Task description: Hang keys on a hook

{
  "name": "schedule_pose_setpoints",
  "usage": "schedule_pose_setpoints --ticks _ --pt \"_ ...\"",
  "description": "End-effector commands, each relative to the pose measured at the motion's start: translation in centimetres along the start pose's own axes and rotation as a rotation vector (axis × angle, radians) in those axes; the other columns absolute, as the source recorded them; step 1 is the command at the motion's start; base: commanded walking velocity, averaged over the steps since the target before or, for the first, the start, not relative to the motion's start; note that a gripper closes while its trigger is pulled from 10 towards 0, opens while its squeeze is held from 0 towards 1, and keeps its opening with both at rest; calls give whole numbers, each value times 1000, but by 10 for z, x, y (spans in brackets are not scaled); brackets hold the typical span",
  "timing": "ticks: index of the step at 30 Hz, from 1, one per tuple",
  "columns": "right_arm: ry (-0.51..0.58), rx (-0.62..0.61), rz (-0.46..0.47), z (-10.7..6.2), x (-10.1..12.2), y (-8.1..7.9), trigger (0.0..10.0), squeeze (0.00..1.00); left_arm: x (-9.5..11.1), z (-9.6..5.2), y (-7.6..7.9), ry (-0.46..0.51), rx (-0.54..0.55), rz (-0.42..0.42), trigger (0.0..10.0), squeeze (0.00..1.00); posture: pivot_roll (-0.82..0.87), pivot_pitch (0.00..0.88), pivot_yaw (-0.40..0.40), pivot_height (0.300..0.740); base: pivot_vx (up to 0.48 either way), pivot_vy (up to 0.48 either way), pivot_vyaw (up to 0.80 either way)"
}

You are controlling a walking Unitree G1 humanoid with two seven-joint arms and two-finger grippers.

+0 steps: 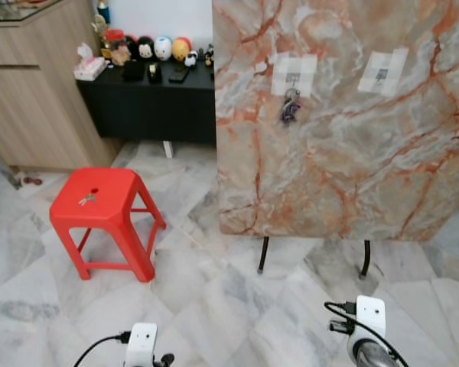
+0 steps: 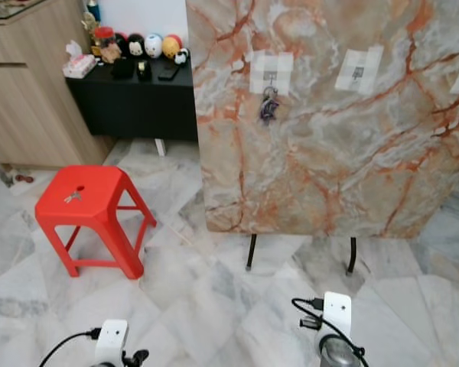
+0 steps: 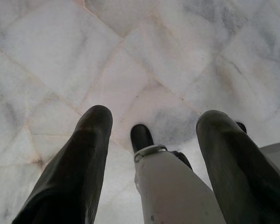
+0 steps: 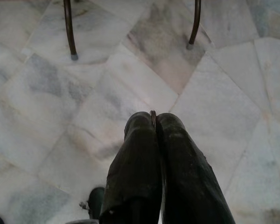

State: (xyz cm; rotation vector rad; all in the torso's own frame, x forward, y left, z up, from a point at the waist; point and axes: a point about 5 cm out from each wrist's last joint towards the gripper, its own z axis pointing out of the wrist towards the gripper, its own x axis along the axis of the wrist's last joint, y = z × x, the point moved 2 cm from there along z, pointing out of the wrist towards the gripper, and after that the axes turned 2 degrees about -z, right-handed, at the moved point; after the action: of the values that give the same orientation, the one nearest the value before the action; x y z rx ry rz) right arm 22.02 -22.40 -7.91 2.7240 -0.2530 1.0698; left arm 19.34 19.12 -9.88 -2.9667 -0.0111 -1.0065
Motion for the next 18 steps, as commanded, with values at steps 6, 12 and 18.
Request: schedule_pose_setpoints --ticks 6,12,18 --pt "5 0 -6 0 1 0 10000 0 -4 0 0 -27 -9 21 10000 0 -94 0 -30 740 324 0 0" --pt "4 7 -3 0 -1 -1 10000 0 -5 -1 0 -29 -8 26 10000 0 -92 0 -31 740 328 0 0" --pt "9 17 4 -1 -1 -1 10000 0 -7 -1 0 -34 -9 29 10000 0 -86 0 -33 740 335 0 0"
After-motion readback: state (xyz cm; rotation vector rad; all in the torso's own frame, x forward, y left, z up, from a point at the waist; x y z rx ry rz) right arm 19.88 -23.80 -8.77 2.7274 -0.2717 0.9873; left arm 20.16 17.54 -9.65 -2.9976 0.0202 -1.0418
